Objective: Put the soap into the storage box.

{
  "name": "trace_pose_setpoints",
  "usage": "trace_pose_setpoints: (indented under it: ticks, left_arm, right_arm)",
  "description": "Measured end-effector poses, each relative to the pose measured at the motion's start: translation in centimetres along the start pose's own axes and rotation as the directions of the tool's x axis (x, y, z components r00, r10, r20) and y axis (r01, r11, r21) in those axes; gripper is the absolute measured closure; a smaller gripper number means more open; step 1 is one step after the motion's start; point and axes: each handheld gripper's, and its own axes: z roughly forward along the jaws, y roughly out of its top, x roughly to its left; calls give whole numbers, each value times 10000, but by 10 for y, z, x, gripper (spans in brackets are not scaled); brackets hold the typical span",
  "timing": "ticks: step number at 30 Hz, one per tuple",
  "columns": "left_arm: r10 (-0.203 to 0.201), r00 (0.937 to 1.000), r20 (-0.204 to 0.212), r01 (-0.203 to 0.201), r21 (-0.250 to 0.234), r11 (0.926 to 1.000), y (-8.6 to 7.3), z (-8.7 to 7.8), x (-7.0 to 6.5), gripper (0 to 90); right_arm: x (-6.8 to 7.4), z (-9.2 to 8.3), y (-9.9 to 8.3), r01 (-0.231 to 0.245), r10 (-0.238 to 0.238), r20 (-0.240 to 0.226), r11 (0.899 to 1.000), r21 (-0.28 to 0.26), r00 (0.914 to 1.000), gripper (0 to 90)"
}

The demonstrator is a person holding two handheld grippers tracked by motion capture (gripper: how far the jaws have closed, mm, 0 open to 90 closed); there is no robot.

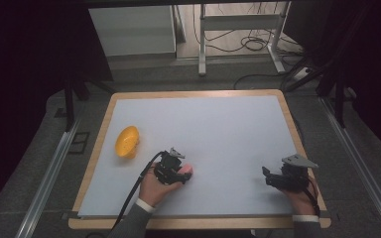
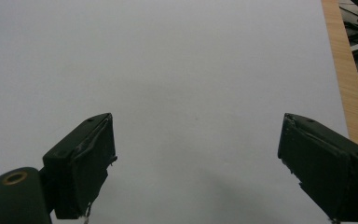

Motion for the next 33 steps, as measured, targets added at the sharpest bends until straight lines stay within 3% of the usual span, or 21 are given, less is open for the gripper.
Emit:
trace_pose_setpoints:
  ticks: [15,33]
  left_arm:
    - [-267,9994,207,276,-433,9987,-2,-9,10,601]
    - [-324,9995,-43,318,-912,9953,-1,-36,22,601]
  right_arm:
    - [-1,-1,0,-36,36,21,10000,-51,10000,108]
    - [-1,0,0,-15,15,71,10000,-11,10000,108]
